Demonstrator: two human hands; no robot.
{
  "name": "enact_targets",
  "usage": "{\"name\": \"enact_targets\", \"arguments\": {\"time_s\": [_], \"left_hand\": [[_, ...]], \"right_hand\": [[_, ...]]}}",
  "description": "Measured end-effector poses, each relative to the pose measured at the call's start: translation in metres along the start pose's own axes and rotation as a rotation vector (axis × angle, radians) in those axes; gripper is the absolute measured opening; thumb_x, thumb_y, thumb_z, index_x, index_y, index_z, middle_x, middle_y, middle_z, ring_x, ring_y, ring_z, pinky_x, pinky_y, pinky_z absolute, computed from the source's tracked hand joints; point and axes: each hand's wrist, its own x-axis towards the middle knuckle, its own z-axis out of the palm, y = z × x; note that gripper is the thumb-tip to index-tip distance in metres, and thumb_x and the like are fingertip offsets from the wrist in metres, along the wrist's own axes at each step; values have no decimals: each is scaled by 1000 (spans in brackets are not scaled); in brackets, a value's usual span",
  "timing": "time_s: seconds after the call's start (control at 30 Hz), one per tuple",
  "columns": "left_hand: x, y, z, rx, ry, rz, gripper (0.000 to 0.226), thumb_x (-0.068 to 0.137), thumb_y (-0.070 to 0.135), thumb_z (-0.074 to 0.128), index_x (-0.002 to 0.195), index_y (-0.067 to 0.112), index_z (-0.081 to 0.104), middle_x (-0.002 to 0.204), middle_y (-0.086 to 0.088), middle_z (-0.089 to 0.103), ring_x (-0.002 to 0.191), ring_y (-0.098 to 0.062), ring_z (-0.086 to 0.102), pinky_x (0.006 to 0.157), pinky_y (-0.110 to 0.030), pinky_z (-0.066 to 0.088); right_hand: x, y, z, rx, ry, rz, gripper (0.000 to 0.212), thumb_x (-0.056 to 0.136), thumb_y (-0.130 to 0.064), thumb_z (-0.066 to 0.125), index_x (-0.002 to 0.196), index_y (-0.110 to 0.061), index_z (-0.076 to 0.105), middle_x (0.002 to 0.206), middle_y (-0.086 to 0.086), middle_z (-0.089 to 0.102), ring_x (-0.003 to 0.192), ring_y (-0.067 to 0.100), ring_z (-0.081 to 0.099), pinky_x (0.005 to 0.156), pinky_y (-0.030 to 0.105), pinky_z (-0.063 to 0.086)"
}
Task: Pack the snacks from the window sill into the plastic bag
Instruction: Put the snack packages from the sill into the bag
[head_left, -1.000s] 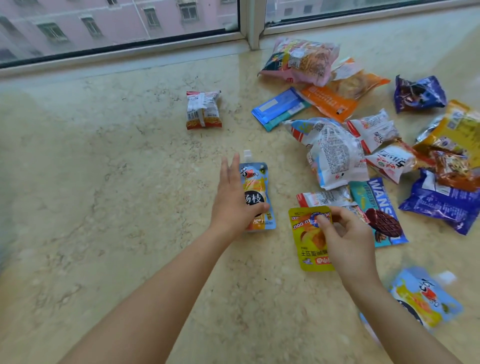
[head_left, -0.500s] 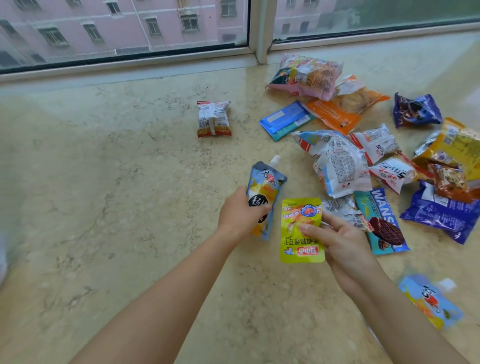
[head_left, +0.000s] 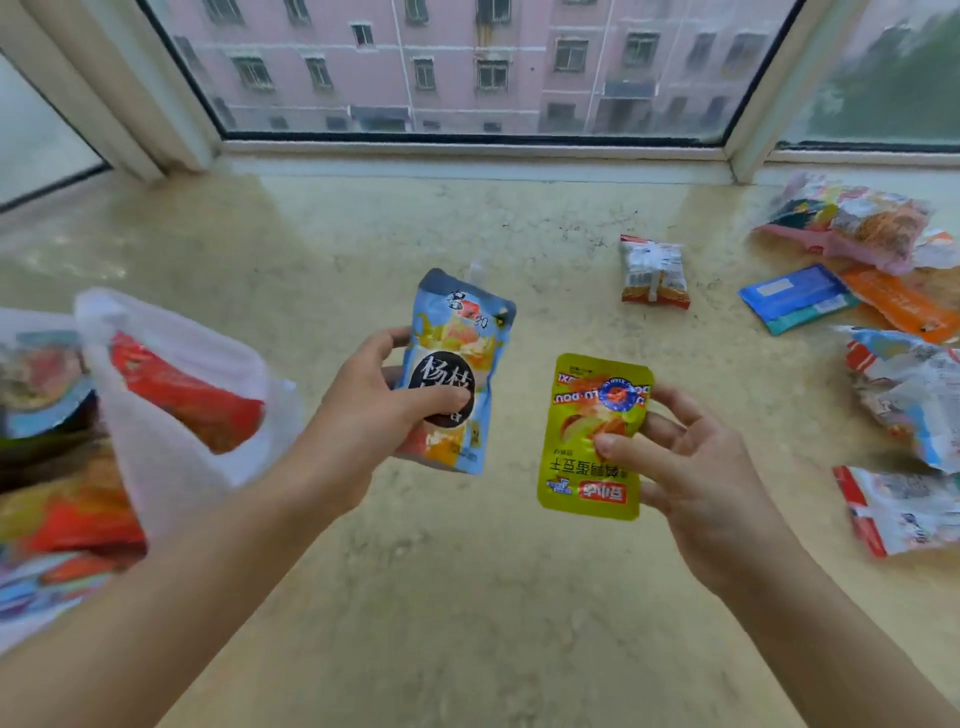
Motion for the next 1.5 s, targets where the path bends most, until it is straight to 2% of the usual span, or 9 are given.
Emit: {"name": "enact_targets", "arguments": {"time_s": [0.23,0.43,0.53,0.63,0.73,0.93,1.07,1.3,1.5], "left_hand": [[-33,38,-140,11,69,102,57,74,2,76,119,31,54,91,-2,73,65,-13,71,42,-21,47],[-55,34,-261,107,133,85,61,65,23,82,118,34,56,101,-5,73,86,-25,72,77,-52,57],[-53,11,-307,141,157,29,52,73,13,78,117,30,56,100,-5,72,79,-18,73,69,-43,59],[-45,-19,-337,184,212,-27,50,80,6,74,121,25,52,97,-6,70,55,-4,66,40,-17,47],[-35,-47,-359,273,268,-12,53,78,9,77,121,27,52,100,-6,70,71,-10,69,57,-27,56],[-18,-71,-388,366,277,-18,61,78,12,78,132,19,49,119,2,54,106,-8,50,76,-18,43],[-14,-74,-392,487,289,34,51,78,11,77,123,19,57,110,0,65,92,-12,62,69,-15,47],[-10,-71,-372,623,437,190,58,78,19,78,131,23,53,125,2,54,110,-13,54,87,-24,39],[-20,-34,-319,603,447,398,25,85,34,67,110,32,61,104,16,63,94,-2,59,84,-30,50]], "right_hand": [[-10,-22,160,-48,-182,-53,57,61,-1,71,116,-15,59,100,11,73,85,28,72,80,59,53],[-23,-20,269,-82,-364,-123,52,65,2,72,112,-16,60,98,10,73,85,29,72,71,50,58],[-22,2,314,-160,-420,-128,47,75,13,67,112,-15,60,98,11,72,84,26,72,63,38,59],[-13,40,351,-257,-421,-137,45,77,14,66,110,-17,60,100,11,71,87,27,71,67,45,59],[-3,77,379,-359,-380,-167,45,77,9,66,107,-24,59,99,1,71,86,23,71,72,49,59],[8,123,410,-527,-392,-100,46,82,5,64,117,-24,55,99,-2,70,85,15,69,75,41,59],[9,136,414,-578,-385,-54,54,85,1,64,128,-28,49,109,-3,68,92,10,66,77,35,59],[3,115,402,-573,-399,-182,61,85,-1,65,138,-26,47,114,-25,53,98,-14,51,72,-1,40],[-13,82,357,-753,-321,-535,31,87,-12,64,115,-28,63,107,-21,62,101,-6,57,88,15,46]]}}
